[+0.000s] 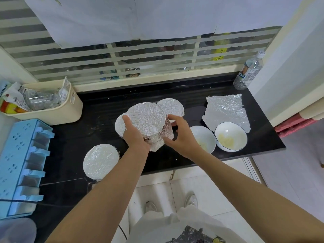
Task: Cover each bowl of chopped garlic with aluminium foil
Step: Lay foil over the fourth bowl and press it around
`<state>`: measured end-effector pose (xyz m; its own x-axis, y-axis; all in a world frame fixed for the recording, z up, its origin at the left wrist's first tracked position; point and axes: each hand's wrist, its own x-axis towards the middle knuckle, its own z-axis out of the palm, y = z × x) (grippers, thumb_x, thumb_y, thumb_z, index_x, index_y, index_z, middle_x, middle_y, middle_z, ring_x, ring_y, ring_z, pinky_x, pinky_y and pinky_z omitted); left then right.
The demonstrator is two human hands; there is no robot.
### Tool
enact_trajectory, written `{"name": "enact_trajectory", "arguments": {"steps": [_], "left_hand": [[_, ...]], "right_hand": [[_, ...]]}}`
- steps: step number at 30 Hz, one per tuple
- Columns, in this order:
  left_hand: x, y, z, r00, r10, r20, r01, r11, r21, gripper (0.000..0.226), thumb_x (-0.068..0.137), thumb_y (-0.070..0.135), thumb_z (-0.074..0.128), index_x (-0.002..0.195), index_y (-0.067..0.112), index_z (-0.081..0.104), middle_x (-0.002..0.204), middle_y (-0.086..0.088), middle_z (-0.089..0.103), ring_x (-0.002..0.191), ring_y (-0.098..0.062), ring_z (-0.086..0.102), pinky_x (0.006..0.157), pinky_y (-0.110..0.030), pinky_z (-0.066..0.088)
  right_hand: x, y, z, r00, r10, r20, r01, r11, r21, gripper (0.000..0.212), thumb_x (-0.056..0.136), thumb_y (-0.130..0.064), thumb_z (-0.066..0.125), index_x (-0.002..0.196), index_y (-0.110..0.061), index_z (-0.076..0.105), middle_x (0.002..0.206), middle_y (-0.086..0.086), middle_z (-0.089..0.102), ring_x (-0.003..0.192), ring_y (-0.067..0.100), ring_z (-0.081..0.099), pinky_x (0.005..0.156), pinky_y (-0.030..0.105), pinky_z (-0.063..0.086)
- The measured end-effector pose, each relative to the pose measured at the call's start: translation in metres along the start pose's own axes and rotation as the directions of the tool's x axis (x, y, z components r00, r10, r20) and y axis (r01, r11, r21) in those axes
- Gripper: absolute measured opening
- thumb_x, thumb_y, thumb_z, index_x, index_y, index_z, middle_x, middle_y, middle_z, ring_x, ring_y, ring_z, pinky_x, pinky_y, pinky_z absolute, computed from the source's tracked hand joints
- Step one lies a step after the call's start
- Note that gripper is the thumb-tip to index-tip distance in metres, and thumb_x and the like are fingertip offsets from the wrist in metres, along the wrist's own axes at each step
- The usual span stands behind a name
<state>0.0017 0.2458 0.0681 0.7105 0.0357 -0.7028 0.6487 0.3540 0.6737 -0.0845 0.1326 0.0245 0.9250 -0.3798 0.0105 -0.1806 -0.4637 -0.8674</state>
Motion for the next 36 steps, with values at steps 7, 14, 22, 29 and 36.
{"name": "enact_trajectory", "arguments": {"steps": [7, 14, 22, 29, 36], "left_hand": [[-0.007, -0.001, 0.001, 0.998, -0.054, 0.032, 0.056, 0.996, -0.066, 0.062, 0.094, 0.063, 0.048, 0.142, 0.025, 0.044, 0.124, -0.001, 0.055, 0.103, -0.026, 0.057, 0.064, -0.036, 0.051], [0.000, -0.005, -0.002, 0.997, -0.021, 0.075, 0.027, 0.997, -0.073, 0.062, 0.094, 0.063, 0.047, 0.143, 0.024, 0.044, 0.134, -0.004, 0.056, 0.119, -0.029, 0.057, 0.105, -0.051, 0.046], [0.004, -0.005, -0.002, 0.991, -0.017, 0.131, 0.027, 0.997, -0.069, 0.062, 0.094, 0.063, 0.047, 0.142, 0.025, 0.044, 0.127, -0.003, 0.057, 0.112, -0.028, 0.059, 0.102, -0.050, 0.048], [0.004, -0.009, -0.002, 0.984, -0.013, 0.179, 0.025, 0.998, -0.062, 0.053, 0.093, 0.063, 0.049, 0.131, 0.026, 0.049, 0.127, -0.005, 0.060, 0.111, -0.028, 0.061, 0.101, -0.050, 0.049], [0.003, -0.011, -0.002, 0.973, -0.001, 0.230, 0.004, 1.000, -0.013, 0.052, 0.094, 0.063, 0.047, 0.131, 0.026, 0.050, 0.123, -0.004, 0.061, 0.112, -0.028, 0.061, 0.101, -0.051, 0.049]], "right_hand": [[0.009, -0.003, 0.003, 0.986, 0.053, -0.160, -0.049, 0.998, 0.029, 0.035, 0.080, -0.020, 0.077, 0.110, -0.015, 0.062, 0.097, -0.009, 0.067, 0.085, 0.001, 0.059, 0.075, 0.013, 0.045], [0.011, -0.005, 0.000, 0.968, 0.199, -0.150, -0.181, 0.975, 0.128, 0.019, 0.078, -0.017, 0.079, 0.083, -0.021, 0.061, 0.080, -0.005, 0.071, 0.056, 0.007, 0.062, 0.058, 0.021, 0.053], [0.009, 0.003, -0.006, 0.969, 0.240, 0.067, -0.243, 0.856, 0.455, 0.007, 0.092, -0.001, 0.059, 0.097, -0.004, 0.063, 0.089, 0.011, 0.071, 0.080, 0.018, 0.070, 0.077, 0.027, 0.059], [0.012, 0.007, -0.002, 0.950, 0.303, 0.078, -0.302, 0.820, 0.485, 0.012, 0.092, 0.002, 0.055, 0.101, 0.004, 0.062, 0.084, 0.009, 0.069, 0.075, 0.013, 0.066, 0.077, 0.025, 0.057], [0.011, 0.005, -0.004, 0.925, 0.364, 0.112, -0.346, 0.680, 0.646, 0.013, 0.088, 0.001, 0.064, 0.100, 0.004, 0.062, 0.081, 0.009, 0.071, 0.073, 0.016, 0.069, 0.074, 0.027, 0.058]]}}
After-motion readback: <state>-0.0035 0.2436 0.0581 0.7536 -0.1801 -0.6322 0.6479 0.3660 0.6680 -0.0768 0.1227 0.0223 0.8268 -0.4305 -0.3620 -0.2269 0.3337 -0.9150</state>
